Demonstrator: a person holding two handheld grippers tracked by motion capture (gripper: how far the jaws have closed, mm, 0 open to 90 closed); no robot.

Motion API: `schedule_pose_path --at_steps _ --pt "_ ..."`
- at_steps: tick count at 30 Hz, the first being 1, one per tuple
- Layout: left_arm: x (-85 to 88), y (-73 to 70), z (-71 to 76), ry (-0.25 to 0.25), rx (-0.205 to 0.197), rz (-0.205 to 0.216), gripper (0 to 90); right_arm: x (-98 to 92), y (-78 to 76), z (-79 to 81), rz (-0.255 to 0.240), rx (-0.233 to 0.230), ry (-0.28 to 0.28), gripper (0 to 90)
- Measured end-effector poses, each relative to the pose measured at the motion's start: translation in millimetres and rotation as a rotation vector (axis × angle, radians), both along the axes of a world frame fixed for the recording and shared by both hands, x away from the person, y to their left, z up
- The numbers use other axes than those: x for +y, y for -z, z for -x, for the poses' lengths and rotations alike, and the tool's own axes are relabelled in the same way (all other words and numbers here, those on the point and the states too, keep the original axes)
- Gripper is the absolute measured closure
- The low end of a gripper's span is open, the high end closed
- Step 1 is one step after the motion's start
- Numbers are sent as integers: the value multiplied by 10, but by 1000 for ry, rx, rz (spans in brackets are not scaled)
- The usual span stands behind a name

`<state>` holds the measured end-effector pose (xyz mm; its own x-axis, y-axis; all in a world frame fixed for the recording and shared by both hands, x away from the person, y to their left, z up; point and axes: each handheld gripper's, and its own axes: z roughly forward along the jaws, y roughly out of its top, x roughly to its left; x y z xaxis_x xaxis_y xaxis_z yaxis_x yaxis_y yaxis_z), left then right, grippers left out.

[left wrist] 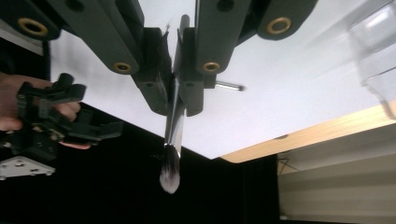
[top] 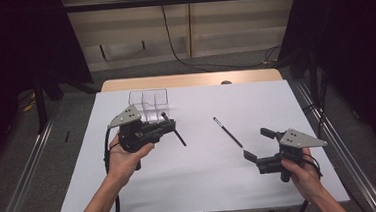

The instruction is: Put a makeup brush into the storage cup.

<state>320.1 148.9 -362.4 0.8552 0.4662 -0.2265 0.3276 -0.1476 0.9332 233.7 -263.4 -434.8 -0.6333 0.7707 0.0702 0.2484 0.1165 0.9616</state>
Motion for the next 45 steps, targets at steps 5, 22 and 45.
schedule_pose_path --at_steps 5,22,45 --pt "98 -28 -57 -33 0 -13 838 -84 22 41 3 3 42 12" --pt "649 -166 -453 -202 36 -66 839 -325 146 188 -19 -24 152 12" --pt "934 -288 -845 -359 17 -82 838 -328 157 214 -25 -23 136 0"
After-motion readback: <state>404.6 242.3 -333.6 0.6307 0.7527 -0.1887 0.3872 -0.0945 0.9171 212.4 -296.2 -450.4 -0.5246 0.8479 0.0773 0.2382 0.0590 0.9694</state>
